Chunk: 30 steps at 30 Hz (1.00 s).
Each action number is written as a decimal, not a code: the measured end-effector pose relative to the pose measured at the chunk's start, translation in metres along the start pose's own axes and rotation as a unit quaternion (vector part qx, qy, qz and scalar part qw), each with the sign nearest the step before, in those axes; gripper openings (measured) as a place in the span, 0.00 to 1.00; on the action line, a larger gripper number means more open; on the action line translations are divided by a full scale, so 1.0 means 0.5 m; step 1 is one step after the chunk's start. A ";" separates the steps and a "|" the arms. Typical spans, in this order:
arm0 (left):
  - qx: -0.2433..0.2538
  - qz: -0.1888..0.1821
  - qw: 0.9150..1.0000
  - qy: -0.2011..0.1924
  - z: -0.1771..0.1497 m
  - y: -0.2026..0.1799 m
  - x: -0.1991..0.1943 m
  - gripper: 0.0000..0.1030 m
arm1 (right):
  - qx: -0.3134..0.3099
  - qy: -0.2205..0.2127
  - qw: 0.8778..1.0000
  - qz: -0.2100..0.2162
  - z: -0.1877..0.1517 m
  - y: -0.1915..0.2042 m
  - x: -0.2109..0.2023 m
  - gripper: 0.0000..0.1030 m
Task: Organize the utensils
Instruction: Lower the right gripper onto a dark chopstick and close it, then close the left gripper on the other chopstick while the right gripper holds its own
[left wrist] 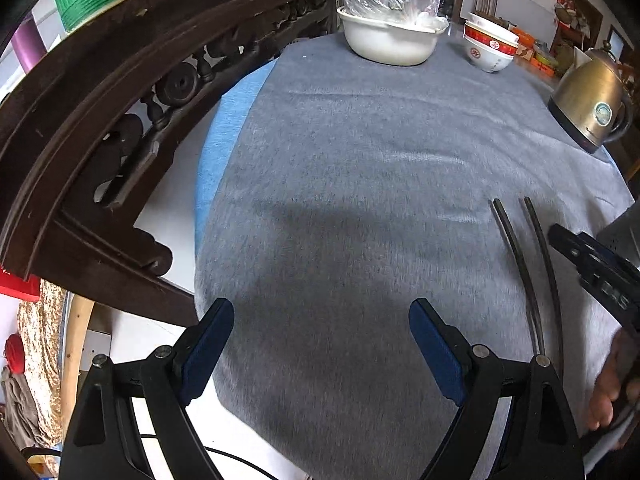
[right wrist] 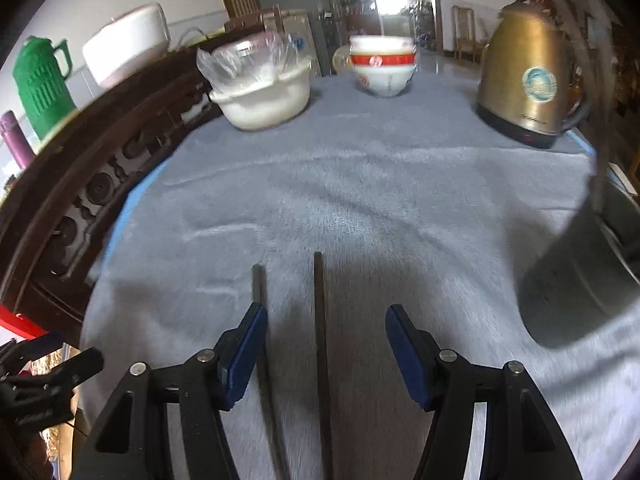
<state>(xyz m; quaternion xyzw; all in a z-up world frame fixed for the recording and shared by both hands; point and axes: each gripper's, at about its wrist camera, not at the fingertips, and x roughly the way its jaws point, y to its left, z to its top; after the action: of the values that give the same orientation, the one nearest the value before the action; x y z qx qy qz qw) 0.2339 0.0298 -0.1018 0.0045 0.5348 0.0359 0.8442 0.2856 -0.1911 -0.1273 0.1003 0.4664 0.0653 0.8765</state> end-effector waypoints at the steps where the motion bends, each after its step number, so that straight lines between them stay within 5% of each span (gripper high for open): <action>1: 0.000 -0.002 1.000 0.002 0.003 -0.001 0.002 0.87 | -0.001 0.009 1.000 -0.004 0.008 -0.001 0.015 0.62; 6: 0.010 -0.009 1.000 0.011 0.014 -0.010 0.015 0.87 | 0.003 0.050 0.999 -0.008 0.031 -0.007 0.068 0.39; 9: 0.008 -0.021 1.000 0.019 0.022 -0.015 0.020 0.87 | -0.010 0.053 0.998 -0.017 0.034 -0.001 0.074 0.37; 13: 0.015 -0.030 0.999 0.022 0.036 -0.035 0.015 0.87 | -0.028 0.051 0.998 -0.036 0.026 -0.002 0.073 0.13; 19: 0.042 -0.064 0.997 0.033 0.061 -0.100 0.014 0.87 | -0.009 0.053 0.998 -0.033 -0.009 -0.042 0.038 0.10; 27: 0.107 -0.086 0.989 0.050 0.094 -0.219 0.050 0.59 | 0.050 0.036 0.998 -0.029 -0.097 -0.126 -0.044 0.10; 30: 0.121 -0.105 0.985 0.065 0.108 -0.252 0.079 0.58 | 0.091 0.019 0.995 -0.019 -0.120 -0.172 -0.082 0.10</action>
<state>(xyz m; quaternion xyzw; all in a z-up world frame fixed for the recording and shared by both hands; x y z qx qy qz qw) 0.3066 -0.0916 -0.1199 0.0482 0.5866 -0.1175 0.7998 0.2149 -0.2760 -0.1475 0.1696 0.4886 0.0076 0.8558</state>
